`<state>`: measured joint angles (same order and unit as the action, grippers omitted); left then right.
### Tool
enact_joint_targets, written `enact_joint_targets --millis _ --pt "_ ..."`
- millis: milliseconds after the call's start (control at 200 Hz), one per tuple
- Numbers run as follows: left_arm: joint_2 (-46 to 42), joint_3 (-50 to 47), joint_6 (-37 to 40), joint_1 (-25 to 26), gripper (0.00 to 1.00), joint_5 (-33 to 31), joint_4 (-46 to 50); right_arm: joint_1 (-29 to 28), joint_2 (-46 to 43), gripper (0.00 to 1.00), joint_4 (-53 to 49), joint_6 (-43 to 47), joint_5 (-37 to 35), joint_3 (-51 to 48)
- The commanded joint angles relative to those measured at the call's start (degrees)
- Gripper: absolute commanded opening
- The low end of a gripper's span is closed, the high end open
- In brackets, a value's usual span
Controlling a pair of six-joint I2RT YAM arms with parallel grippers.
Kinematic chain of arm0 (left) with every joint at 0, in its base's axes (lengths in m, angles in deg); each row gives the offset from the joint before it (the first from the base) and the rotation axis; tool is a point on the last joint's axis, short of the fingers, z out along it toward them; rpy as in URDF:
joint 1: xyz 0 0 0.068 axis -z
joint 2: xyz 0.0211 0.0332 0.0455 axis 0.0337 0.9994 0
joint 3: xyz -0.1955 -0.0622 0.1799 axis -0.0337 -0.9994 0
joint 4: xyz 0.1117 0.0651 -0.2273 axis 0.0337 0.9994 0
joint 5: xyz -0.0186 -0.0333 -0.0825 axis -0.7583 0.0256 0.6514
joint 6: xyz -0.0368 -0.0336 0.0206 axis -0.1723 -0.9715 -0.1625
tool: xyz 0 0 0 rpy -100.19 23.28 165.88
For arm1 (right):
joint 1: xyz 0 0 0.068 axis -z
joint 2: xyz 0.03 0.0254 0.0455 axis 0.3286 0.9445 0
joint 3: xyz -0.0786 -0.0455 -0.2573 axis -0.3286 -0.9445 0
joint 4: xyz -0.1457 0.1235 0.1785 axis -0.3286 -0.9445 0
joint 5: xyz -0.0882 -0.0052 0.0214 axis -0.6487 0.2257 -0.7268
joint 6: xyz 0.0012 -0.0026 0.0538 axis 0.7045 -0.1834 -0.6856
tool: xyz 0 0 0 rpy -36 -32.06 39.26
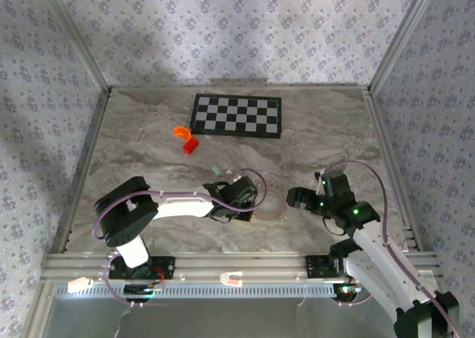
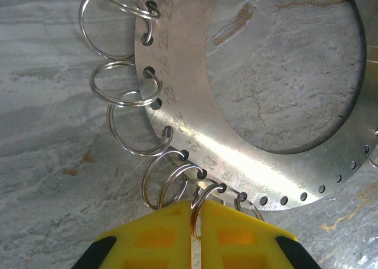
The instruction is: Put the keys on the keyring
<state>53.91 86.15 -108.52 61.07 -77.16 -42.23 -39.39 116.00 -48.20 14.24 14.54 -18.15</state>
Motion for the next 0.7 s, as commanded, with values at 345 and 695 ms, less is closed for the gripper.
enact_joint_targets --millis 345,695 --pt "-3.3 0.6 0.9 0.3 0.0 -0.5 1.7 0.4 -0.4 1.0 -0.1 1.4 -0.9 0.5" --pt "-9.7 -0.6 2.8 1.0 0.0 -3.9 5.6 0.3 -2.7 1.0 -1.3 1.7 -0.2 1.3"
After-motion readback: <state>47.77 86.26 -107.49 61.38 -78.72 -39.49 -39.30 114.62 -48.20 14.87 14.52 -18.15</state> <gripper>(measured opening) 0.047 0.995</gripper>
